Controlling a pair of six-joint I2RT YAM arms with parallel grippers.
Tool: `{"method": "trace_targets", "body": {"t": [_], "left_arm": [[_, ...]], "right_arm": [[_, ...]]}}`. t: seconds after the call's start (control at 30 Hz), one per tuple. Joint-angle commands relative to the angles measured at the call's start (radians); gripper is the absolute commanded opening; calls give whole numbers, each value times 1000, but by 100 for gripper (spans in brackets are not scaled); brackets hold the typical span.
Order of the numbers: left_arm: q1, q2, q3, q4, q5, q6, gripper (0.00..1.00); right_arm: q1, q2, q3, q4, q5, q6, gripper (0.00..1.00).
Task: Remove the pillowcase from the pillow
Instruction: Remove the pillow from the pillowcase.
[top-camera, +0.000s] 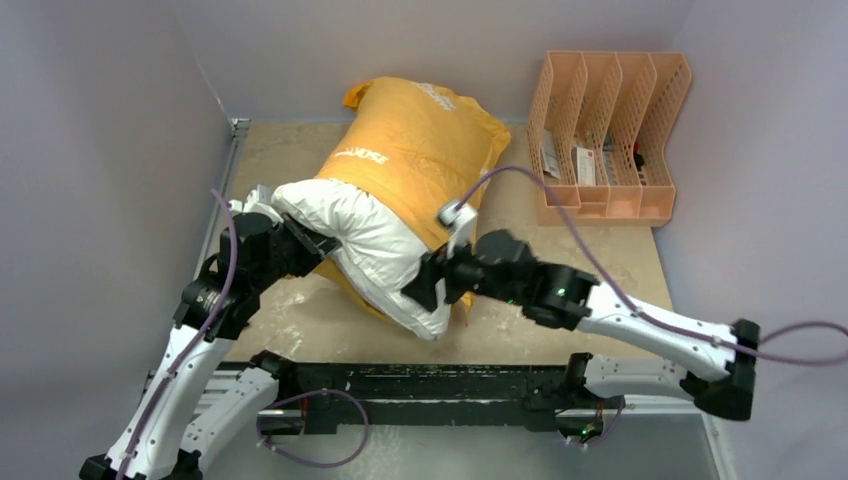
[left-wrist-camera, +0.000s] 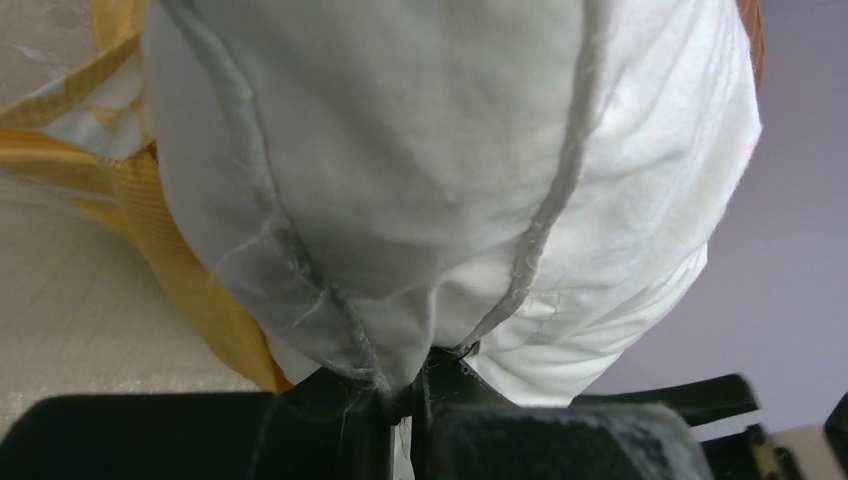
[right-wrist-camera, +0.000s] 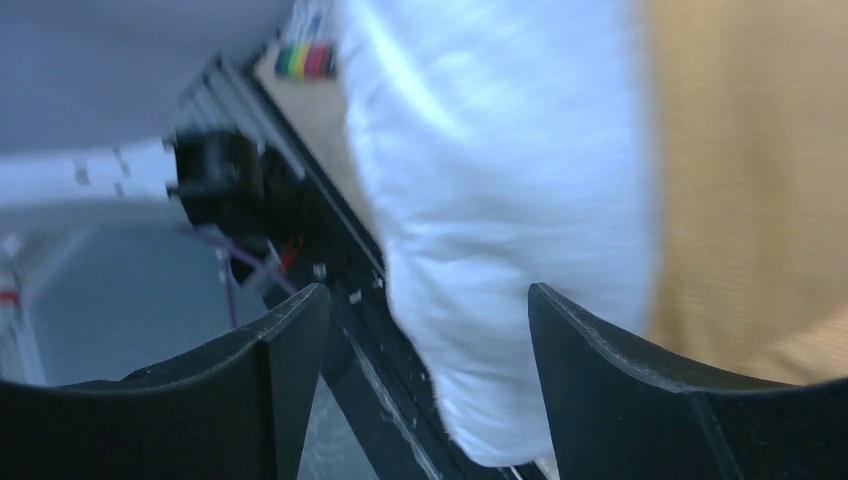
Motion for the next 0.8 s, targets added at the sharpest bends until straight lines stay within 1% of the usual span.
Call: {"method": "trace_targets", "body": {"t": [0.0, 0.03, 0.1, 0.17, 0.23, 0.27, 0.3, 0.33, 0.37, 0.4, 0.43, 0.47, 0.5, 0.57, 0.67, 0.7, 0.73, 0.77], "left_arm": [[3, -10, 62, 216, 51, -10, 0], [3, -17, 62, 220, 51, -15, 0], [3, -22, 67, 224, 54, -21, 0], [3, -20, 71, 224, 63, -21, 0], [3, -12, 82, 226, 88, -27, 0], [3, -6, 94, 229, 103, -35, 0], [3, 1, 113, 226, 113, -38, 0], [3, 9, 135, 215, 117, -38, 0], [3, 17, 164, 199, 115, -31, 0], [3, 24, 188, 182, 112, -23, 0], [3, 29, 212, 169, 107, -14, 0], [3, 33, 233, 155, 103, -6, 0], [3, 36, 248, 143, 98, 0, 0], [3, 30, 260, 121, 93, 3, 0], [3, 2, 228, 118, 74, -12, 0], [3, -9, 215, 118, 68, -18, 0], [3, -18, 203, 119, 65, -22, 0], [3, -23, 193, 120, 65, -26, 0]], "right_arm": [[210, 91, 27, 76, 200, -230, 77], [248, 115, 31, 84, 245, -284, 77], [322, 163, 30, 98, 397, -352, 80], [398, 214, 28, 104, 529, -430, 90], [429, 296, 28, 90, 742, -474, 93], [434, 347, 43, 57, 856, -493, 94], [437, 409, 80, -12, 962, -492, 97], [437, 484, 127, -141, 1074, -441, 99], [433, 560, 194, -292, 1174, -349, 99], [416, 629, 267, -467, 1271, -182, 99], [393, 698, 355, -721, 1322, 54, 96], [368, 758, 452, -982, 1341, 378, 91], [348, 809, 511, -1146, 1370, 590, 82], [341, 837, 532, -1159, 1377, 616, 72], [339, 816, 554, -1156, 1348, 682, 61], [339, 789, 549, -1146, 1333, 686, 53], [339, 767, 538, -1109, 1322, 650, 45], [339, 737, 519, -1045, 1309, 590, 34]]}}
